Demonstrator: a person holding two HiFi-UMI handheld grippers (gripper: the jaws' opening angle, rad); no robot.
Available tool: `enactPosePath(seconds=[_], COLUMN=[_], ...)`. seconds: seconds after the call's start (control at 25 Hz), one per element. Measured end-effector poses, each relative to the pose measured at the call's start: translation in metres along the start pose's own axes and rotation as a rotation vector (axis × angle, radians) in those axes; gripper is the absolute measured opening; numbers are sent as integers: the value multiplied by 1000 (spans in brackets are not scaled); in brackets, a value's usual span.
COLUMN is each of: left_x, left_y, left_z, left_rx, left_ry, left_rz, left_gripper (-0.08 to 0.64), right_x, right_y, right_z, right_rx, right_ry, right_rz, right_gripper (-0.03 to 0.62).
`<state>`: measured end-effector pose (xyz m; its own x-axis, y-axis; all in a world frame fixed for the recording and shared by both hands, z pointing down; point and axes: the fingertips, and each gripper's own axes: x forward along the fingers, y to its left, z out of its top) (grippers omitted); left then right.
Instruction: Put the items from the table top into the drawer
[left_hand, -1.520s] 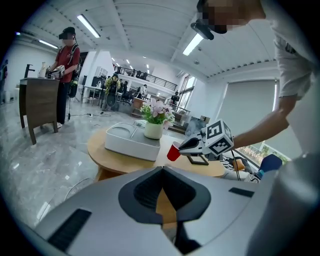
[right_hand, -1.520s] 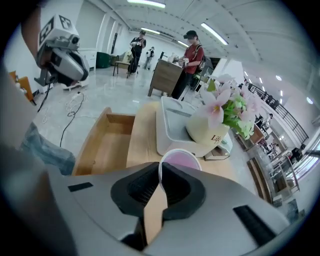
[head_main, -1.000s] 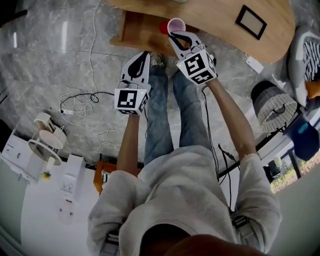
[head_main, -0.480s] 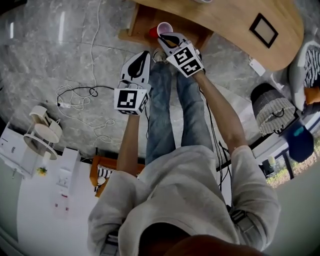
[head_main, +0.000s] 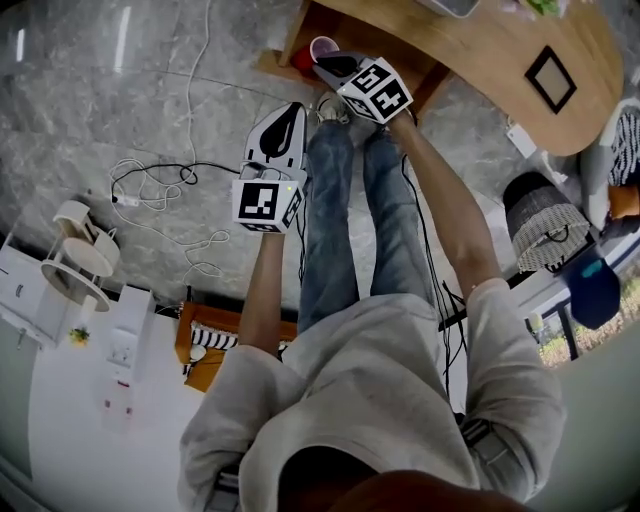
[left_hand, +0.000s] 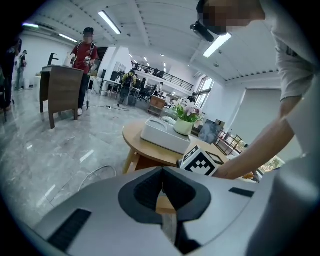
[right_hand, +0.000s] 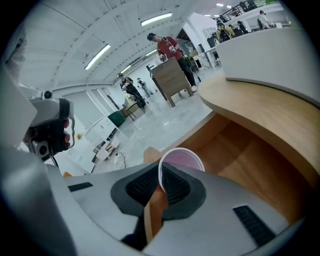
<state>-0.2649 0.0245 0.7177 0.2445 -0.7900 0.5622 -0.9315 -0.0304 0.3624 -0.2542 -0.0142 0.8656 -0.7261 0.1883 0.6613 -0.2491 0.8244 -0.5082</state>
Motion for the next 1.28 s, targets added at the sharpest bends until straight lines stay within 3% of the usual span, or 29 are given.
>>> enactPosePath(seconds=[0.12, 0.4, 0.8, 0.92, 1.08, 1.2, 1.28], left_x=[-3, -7, -7, -4, 1, 4, 7], left_y=[11, 26, 24, 20, 12, 6, 1], left_z=[-2, -3, -1, 2, 5, 8, 11], left_rx=[-12, -26, -17, -10, 0, 13, 22], left_ry=[-2, -11, -7, -9, -8, -7, -7], left_rz=[14, 32, 31, 26, 16, 9, 3], left_gripper=[17, 17, 17, 17, 17, 17, 17], right_x=[12, 20, 15, 8, -4, -16, -27], right_y=[-5, -30, -41, -42, -42, -39, -39], right_z=[4, 16, 25, 26, 30, 35, 37], right_rx=[3, 27, -42, -48, -44, -49, -46], right_ry=[10, -21, -24, -41, -89, -130, -159], right_rz=[21, -42, -147, -166, -186, -211, -238], right_gripper=[38, 44, 201, 215, 210, 145, 50])
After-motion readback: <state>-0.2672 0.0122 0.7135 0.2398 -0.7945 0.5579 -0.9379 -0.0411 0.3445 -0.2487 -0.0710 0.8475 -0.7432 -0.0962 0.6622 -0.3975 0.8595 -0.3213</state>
